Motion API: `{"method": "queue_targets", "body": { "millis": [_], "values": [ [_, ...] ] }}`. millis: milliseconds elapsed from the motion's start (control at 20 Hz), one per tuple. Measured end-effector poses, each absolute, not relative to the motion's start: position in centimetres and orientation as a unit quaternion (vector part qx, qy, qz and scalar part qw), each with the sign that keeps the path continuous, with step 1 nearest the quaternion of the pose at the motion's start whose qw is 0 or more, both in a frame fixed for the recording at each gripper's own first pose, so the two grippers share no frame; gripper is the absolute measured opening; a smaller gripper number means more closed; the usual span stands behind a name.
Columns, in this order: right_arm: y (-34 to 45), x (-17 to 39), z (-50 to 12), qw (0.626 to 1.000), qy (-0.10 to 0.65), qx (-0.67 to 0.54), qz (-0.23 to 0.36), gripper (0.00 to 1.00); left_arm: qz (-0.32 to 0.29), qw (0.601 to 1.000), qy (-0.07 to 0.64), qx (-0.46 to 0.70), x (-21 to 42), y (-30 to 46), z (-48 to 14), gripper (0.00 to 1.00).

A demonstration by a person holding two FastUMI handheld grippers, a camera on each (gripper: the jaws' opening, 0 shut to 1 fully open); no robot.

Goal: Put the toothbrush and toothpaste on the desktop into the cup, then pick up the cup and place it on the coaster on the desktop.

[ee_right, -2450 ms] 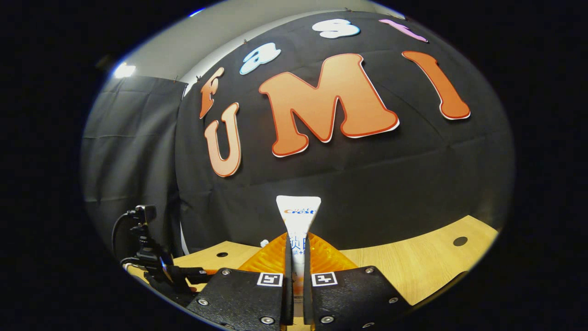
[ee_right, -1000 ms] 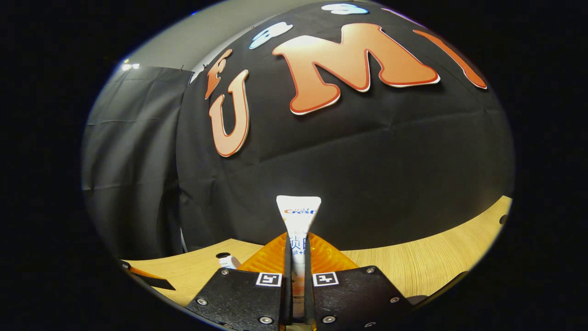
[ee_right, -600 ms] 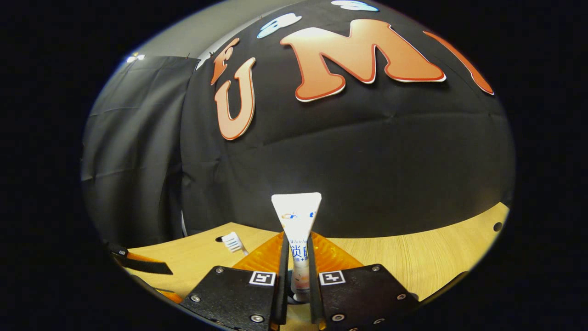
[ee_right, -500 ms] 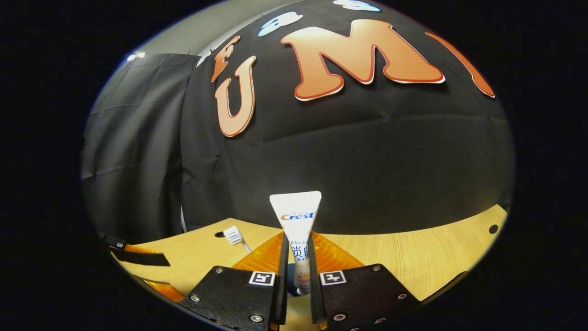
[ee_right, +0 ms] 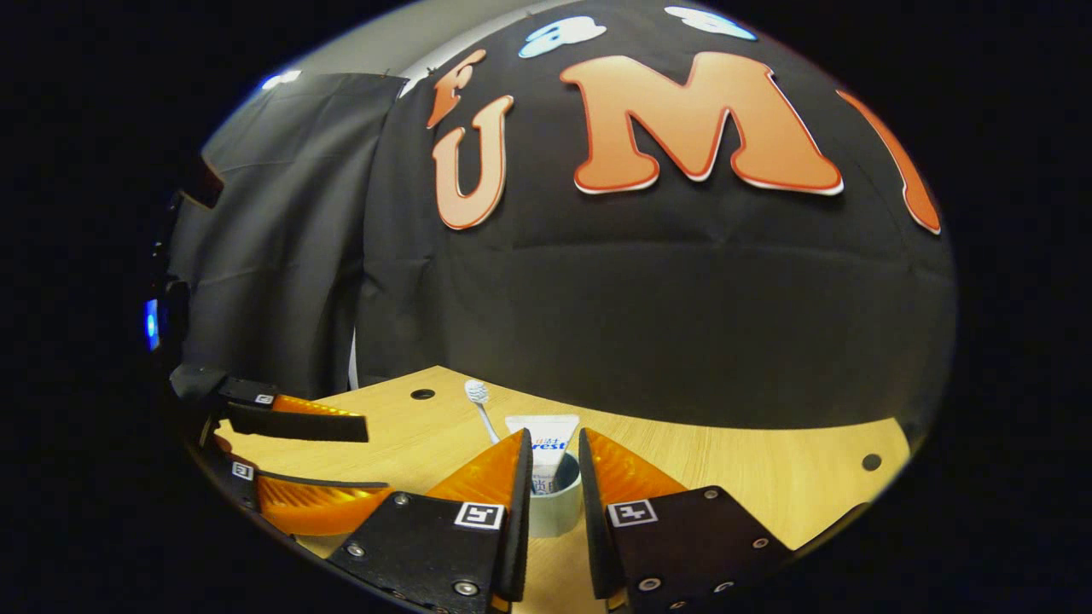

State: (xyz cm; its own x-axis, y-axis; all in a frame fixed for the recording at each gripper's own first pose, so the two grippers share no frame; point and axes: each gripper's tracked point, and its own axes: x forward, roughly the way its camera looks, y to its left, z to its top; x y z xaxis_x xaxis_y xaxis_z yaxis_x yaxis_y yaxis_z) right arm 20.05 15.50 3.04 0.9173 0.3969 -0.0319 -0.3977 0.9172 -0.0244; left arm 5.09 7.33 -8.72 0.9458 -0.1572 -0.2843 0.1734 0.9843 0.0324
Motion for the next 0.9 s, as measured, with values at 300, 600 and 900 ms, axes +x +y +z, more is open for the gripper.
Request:
{"method": "queue_targets", "body": {
  "millis": [300, 600, 900],
  "values": [
    [11.9, 15.0, 7.1, 0.977, -0.038, -0.088, 0.189, 0.58, -0.123, 0.967, 0.221, 0.009, 8.3, 4.1, -8.2, 0.97],
    [8.0, 11.6, 9.1, 0.977, -0.063, -0.103, 0.173, 0.78, -0.136, 0.928, 0.346, -0.002, 9.7, 4.3, -10.9, 0.98],
    [4.3, 10.3, 9.9, 0.979, -0.077, -0.119, 0.15, 0.84, -0.12, 0.885, 0.448, 0.035, 12.1, 4.0, -15.0, 0.97]
  ]
}}
